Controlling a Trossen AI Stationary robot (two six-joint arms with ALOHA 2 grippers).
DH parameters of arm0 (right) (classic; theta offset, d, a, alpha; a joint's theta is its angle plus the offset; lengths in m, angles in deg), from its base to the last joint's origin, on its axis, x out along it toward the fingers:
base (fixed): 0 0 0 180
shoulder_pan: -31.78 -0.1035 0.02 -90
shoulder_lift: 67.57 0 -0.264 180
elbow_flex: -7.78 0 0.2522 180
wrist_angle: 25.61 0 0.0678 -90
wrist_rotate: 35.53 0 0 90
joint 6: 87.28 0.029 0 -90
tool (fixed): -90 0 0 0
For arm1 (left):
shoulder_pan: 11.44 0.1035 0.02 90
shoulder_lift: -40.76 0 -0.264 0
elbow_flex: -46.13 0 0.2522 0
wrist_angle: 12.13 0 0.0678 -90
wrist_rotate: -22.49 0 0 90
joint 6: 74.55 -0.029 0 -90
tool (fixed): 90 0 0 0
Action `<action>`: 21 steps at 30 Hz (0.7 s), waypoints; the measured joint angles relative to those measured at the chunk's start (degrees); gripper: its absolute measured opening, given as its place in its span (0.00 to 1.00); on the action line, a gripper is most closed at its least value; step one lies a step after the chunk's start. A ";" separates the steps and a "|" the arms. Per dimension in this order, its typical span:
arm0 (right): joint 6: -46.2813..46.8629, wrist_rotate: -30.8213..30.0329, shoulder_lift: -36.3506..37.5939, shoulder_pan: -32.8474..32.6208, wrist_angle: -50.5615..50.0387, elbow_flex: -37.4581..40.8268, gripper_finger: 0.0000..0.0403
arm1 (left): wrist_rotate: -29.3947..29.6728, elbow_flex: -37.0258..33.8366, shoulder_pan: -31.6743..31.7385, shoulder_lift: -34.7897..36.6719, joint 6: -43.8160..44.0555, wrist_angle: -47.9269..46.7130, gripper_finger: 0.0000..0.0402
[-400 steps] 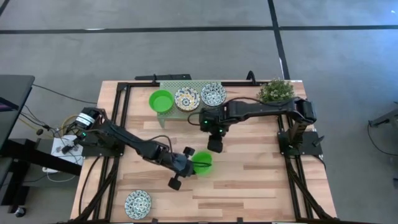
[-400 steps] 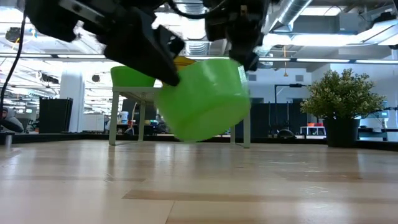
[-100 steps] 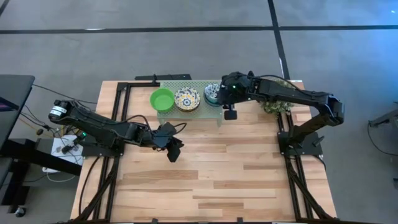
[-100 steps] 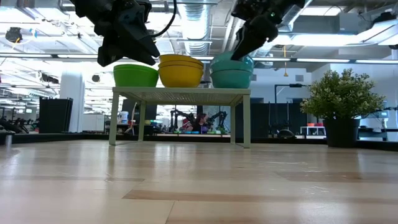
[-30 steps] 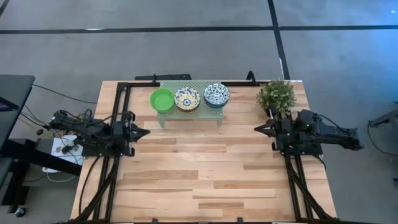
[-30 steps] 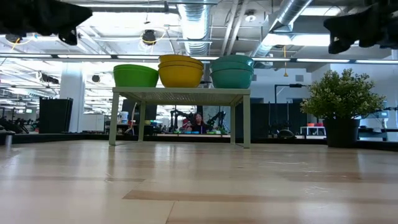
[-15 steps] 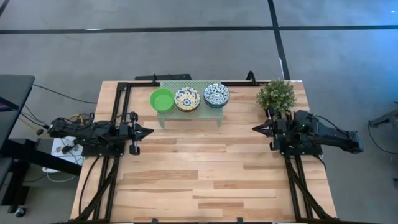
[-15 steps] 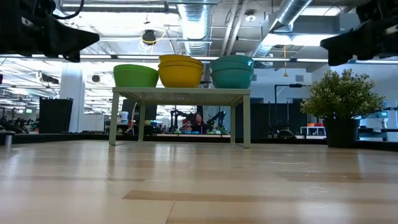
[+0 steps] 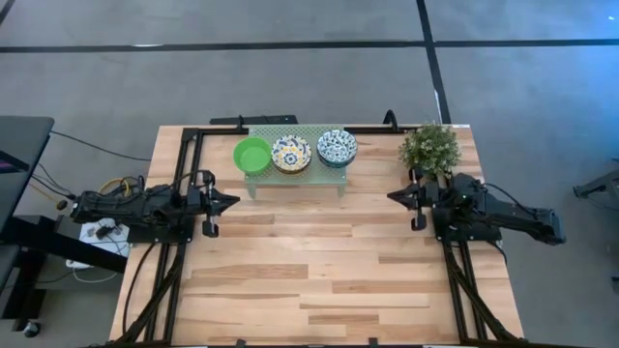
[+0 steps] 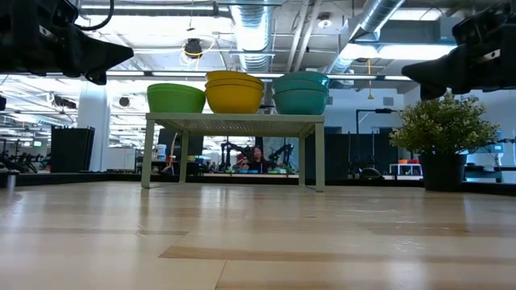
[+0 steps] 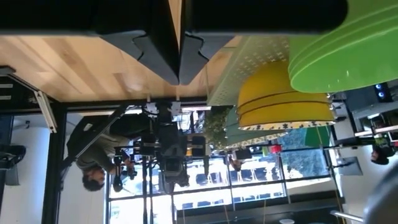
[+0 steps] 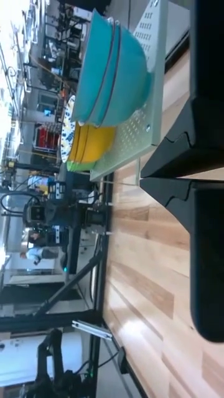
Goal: Pick & Place Mini bowls
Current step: Return to Home Position
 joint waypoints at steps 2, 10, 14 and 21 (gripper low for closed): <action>0.70 -0.04 -0.02 0.28 0.00 0.00 0.01 | 0.02 0.00 0.00 -0.11 0.07 0.00 0.03; 1.87 -0.03 -0.04 0.08 -0.04 0.00 0.01 | 0.23 0.00 0.00 -1.33 0.07 0.07 0.03; 1.89 -0.02 -0.02 0.08 -0.04 0.00 0.01 | 0.22 0.00 0.00 -2.23 0.07 0.27 0.03; 2.01 -0.02 -0.02 0.08 -0.08 0.00 0.01 | 0.22 0.00 0.00 -4.10 0.07 0.31 0.03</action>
